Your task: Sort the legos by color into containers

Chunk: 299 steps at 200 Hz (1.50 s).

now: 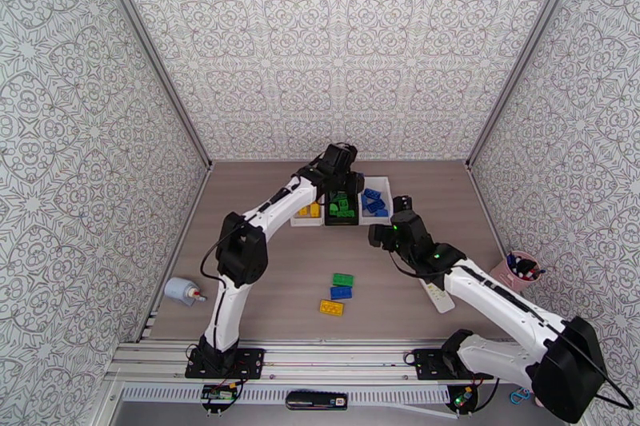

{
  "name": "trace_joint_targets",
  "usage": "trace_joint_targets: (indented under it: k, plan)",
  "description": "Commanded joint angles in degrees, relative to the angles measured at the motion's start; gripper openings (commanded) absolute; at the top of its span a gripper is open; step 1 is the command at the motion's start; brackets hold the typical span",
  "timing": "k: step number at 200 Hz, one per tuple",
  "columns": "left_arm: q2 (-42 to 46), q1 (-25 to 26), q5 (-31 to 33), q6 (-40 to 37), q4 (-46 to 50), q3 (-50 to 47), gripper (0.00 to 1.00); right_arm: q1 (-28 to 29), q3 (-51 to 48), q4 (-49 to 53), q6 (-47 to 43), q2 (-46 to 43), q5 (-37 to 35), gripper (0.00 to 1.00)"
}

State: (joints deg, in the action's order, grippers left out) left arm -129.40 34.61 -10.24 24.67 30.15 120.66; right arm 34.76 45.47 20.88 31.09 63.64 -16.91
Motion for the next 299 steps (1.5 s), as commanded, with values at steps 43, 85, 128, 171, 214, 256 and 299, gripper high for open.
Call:
trace_joint_targets:
  k: [43,85,128,171,214,256,299]
  plan:
    - [-14.1,0.2,-3.2,10.3,-4.7,15.3,0.31,-0.5,-1.8,7.5,0.3,-7.4,-4.7,0.89]
    - [-16.7,-0.1,-3.5,11.2,-3.3,19.7,0.45,-0.7,-1.8,8.3,-0.4,-8.7,-4.1,0.89]
    - [-9.8,-0.8,-3.6,6.5,-1.7,13.7,0.78,-0.7,0.7,7.2,-1.7,-4.3,2.7,0.90]
    - [6.7,-2.3,-3.6,3.8,-9.8,-8.9,0.95,-0.2,3.2,7.5,-0.9,2.6,6.9,0.91]
    - [23.9,-5.3,-4.8,1.2,-18.2,-31.6,1.00,3.4,5.1,7.9,1.9,11.1,8.1,0.92]
    - [40.7,-8.3,-4.3,-5.7,-18.9,-50.6,1.00,8.3,9.8,9.0,0.6,19.8,8.4,0.93]
    - [58.1,-9.3,-2.5,-15.3,-15.0,-65.9,1.00,11.7,15.0,10.1,-6.2,28.5,12.4,0.93]
